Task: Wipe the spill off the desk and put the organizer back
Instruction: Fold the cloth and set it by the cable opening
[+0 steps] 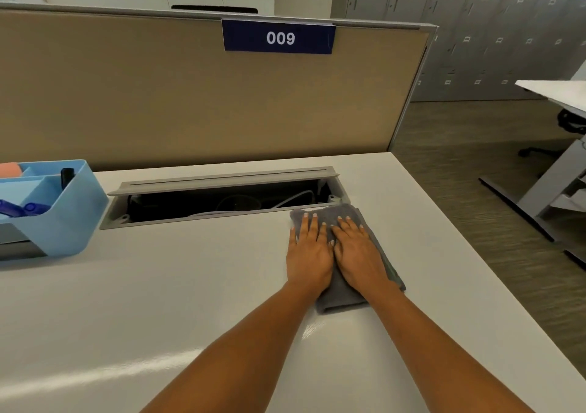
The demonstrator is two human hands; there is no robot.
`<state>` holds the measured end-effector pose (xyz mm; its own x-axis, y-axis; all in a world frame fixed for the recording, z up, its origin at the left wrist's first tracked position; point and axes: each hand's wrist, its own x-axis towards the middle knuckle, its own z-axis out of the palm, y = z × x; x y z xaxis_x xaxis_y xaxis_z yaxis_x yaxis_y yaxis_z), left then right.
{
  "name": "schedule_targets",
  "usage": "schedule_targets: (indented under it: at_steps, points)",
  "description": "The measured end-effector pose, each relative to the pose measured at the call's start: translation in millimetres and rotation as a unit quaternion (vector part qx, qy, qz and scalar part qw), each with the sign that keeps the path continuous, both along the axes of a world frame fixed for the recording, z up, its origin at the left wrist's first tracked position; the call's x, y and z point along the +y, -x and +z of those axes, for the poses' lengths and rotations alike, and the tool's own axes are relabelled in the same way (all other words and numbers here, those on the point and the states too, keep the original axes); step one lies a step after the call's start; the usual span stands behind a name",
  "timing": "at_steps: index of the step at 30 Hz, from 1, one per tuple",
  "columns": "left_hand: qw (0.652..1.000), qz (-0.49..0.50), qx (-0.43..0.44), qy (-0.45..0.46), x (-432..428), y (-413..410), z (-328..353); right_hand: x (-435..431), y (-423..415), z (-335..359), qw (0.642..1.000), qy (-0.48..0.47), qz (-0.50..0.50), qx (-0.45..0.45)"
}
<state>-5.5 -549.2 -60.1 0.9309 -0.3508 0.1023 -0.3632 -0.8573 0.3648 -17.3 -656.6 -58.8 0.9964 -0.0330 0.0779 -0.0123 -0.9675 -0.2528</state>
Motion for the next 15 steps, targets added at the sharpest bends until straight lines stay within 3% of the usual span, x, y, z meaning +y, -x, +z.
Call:
schedule_targets:
  at_steps: [4, 15]
  points:
    - [0.999, 0.003, 0.038, -0.013, 1.2, -5.3, -6.2, -2.4, 0.1, -6.9, 1.000, -0.026, -0.004, 0.009]
    - [1.000, -0.007, 0.021, 0.014, 7.7, -4.3, -6.8, 4.1, 5.7, -4.7, 0.999, -0.013, -0.031, 0.005]
